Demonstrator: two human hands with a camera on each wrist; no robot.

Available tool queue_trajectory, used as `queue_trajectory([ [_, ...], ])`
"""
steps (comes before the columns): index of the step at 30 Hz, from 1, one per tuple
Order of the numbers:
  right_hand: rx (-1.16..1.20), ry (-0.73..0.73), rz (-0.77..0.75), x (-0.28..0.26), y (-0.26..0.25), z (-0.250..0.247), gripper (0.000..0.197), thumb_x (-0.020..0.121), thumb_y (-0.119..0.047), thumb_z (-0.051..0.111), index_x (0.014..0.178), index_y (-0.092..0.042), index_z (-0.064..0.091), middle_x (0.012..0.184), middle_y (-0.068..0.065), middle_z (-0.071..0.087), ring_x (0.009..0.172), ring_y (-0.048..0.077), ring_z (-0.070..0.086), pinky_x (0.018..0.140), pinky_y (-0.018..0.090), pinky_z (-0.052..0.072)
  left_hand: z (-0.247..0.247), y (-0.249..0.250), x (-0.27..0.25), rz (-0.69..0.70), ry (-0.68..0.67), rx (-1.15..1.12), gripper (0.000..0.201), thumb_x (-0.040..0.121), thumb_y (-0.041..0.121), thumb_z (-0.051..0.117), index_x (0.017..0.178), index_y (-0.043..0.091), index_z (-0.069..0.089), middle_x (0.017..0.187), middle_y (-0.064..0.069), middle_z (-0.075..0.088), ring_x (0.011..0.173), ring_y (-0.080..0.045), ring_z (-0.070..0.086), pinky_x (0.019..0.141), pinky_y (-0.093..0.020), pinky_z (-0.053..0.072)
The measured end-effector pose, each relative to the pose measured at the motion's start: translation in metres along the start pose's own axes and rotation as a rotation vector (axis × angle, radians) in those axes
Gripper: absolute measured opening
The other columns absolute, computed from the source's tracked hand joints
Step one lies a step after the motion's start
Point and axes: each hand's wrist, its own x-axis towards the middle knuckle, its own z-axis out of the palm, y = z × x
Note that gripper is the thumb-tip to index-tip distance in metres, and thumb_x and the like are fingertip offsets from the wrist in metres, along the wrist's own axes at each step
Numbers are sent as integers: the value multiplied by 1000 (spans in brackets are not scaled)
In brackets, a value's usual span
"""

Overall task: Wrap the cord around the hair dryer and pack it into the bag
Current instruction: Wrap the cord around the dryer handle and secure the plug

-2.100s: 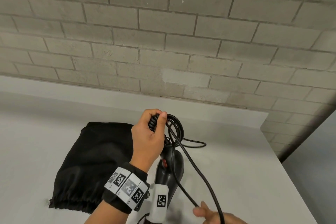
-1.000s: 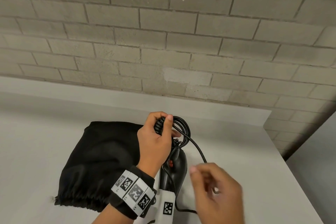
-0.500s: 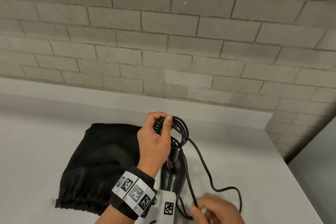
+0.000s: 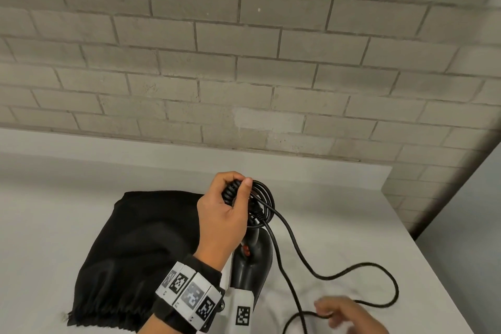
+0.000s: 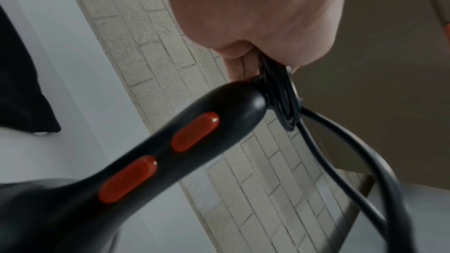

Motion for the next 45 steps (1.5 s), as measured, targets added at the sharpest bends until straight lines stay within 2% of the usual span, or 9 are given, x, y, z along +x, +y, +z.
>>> queue_trajectory([
  [3,35,-3,-149,7,-48,7,68,47,-94,53,101,-53,59,101,-32,65,100,-9,59,82,9,44,0,3,-2,-7,-1,-1,8,87,28,63,90,21,63,86,15,68,74,0,65,67,-7,47],
  [6,125,-23,-216,22,-75,28,33,78,-65,60,107,-49,52,103,-33,62,100,-11,58,85,15,47,-1,4,-2,4,10,6,10,87,28,63,90,19,63,87,13,68,73,0,65,67,-7,46],
  [8,214,-34,-234,26,-90,32,4,92,-43,57,94,-42,59,76,-15,65,70,-2,59,71,23,50,-2,3,-2,17,-2,16,12,87,28,63,91,16,64,89,14,67,75,0,65,67,-7,46],
  [19,228,254,-277,8,-59,0,53,81,-57,50,53,-14,37,49,-2,29,46,5,30,47,18,25,-8,-3,1,-1,6,7,14,88,31,60,92,18,62,86,22,66,77,1,64,69,-7,46],
  [25,-181,331,-299,27,-18,4,6,73,-45,61,74,-40,60,82,-22,60,79,1,56,61,11,45,-5,-1,-2,-23,-20,-22,21,87,37,60,95,18,63,90,13,67,80,-4,66,72,-10,49],
  [31,-99,329,-437,44,-78,-1,38,91,-43,59,124,-37,42,115,-26,48,112,-6,48,88,5,37,-1,0,-5,-19,-51,-45,15,89,29,61,96,16,63,90,16,68,82,-3,66,74,-12,50],
  [34,-122,75,-335,52,-99,0,41,92,-46,56,125,-44,32,104,-24,49,89,-8,53,71,8,44,0,0,-6,-1,-63,-43,13,89,28,61,96,18,63,89,19,68,80,-1,66,72,-8,48],
  [40,-493,286,-687,65,-125,-16,13,96,-29,51,100,-20,59,87,-7,51,64,14,58,56,30,54,1,-1,-7,15,-76,-50,13,89,33,62,99,25,63,93,15,71,80,-3,71,74,-13,53],
  [45,-539,163,-906,82,-141,-42,14,95,-28,55,100,-20,65,84,-8,48,57,12,47,50,29,48,-6,-3,-3,79,-150,-47,30,89,52,61,104,26,64,91,12,73,81,-3,72,75,-12,52],
])
